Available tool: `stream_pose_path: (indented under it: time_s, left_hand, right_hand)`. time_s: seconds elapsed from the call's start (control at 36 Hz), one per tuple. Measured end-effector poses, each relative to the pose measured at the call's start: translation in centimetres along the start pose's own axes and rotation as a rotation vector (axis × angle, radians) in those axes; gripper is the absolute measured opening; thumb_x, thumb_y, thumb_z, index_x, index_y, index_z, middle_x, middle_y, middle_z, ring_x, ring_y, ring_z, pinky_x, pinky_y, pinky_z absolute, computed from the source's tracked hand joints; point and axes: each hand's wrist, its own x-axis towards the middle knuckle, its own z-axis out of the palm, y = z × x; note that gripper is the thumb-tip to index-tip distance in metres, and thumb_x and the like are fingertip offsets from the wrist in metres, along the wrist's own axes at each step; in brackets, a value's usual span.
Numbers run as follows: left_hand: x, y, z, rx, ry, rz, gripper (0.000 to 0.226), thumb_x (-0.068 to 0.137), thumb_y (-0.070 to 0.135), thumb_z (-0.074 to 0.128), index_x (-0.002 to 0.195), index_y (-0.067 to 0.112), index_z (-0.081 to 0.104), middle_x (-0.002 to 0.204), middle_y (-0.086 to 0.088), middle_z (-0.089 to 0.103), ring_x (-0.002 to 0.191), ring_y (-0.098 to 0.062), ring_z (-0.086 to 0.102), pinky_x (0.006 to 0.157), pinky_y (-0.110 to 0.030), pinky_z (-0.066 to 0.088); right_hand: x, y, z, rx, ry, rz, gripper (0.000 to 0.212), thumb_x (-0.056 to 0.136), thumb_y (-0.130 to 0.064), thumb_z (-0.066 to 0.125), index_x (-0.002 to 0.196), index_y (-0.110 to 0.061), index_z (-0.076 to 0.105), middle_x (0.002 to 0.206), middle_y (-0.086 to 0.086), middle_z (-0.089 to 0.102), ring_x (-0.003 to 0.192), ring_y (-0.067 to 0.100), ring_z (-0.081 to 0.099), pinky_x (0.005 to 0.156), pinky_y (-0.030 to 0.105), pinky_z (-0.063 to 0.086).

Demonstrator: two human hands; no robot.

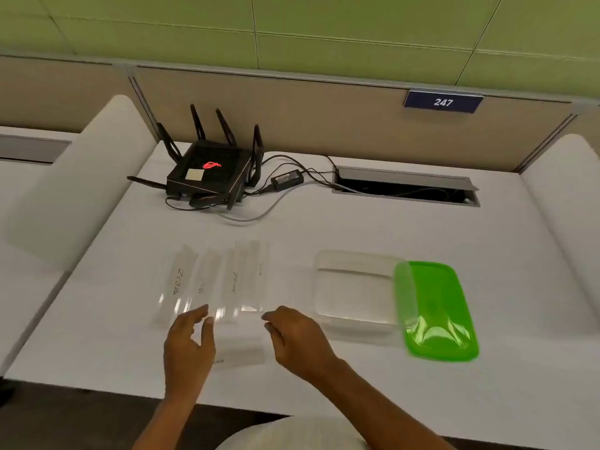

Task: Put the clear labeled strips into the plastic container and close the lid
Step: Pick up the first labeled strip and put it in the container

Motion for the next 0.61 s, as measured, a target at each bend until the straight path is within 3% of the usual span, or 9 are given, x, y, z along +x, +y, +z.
stream_pose_path:
  time_s: [0.08, 0.14, 0.31, 0.61]
  left_hand:
    - [-0.6, -2.9, -1.9, 0.059, 0.017, -0.119, 0.036, 0.095, 0.016, 0.07, 0.13, 0.017, 0.064, 0.136, -0.009, 0.06, 0.122, -0.036, 0.059, 0.095, -0.057, 0.057]
    - [-1.0, -4.6, -2.8, 0.102, 0.018, -0.197, 0.04, 0.094, 0.017, 0.071, 0.133, 0.016, 0.062, 0.135, -0.014, 0.06, 0.121, -0.039, 0.06, 0.095, -0.057, 0.057]
    - [-1.5, -7.4, -4.2, 0.065, 0.036, -0.296, 0.042, 0.094, 0.016, 0.072, 0.134, 0.014, 0.062, 0.135, -0.016, 0.06, 0.119, -0.038, 0.061, 0.095, -0.054, 0.057]
    - [-1.6, -7.7, -5.4, 0.028, 0.021, -0.287, 0.026, 0.095, 0.009, 0.069, 0.121, 0.007, 0.073, 0.116, -0.013, 0.073, 0.104, -0.028, 0.068, 0.098, -0.046, 0.056]
  right_hand:
    - [-0.5, -0.5, 1.6, 0.055, -0.096, 0.176, 0.037, 0.102, -0.028, 0.055, 0.137, -0.018, 0.059, 0.131, 0.002, 0.065, 0.114, 0.019, 0.064, 0.099, 0.031, 0.052]
    - [-0.8, -0.6, 2.5, 0.086, -0.139, 0.289, 0.041, 0.1, -0.029, 0.058, 0.14, -0.019, 0.055, 0.135, 0.001, 0.062, 0.116, 0.018, 0.062, 0.102, 0.028, 0.05]
    - [-1.1, -0.6, 4.3, 0.146, -0.16, 0.424, 0.039, 0.096, -0.029, 0.067, 0.133, -0.019, 0.061, 0.124, -0.002, 0.066, 0.099, 0.001, 0.056, 0.081, -0.004, 0.032]
    - [-1.1, -0.9, 6.2, 0.207, -0.073, 0.5, 0.025, 0.092, -0.02, 0.073, 0.116, -0.014, 0.071, 0.108, -0.002, 0.072, 0.092, 0.007, 0.064, 0.084, 0.007, 0.048]
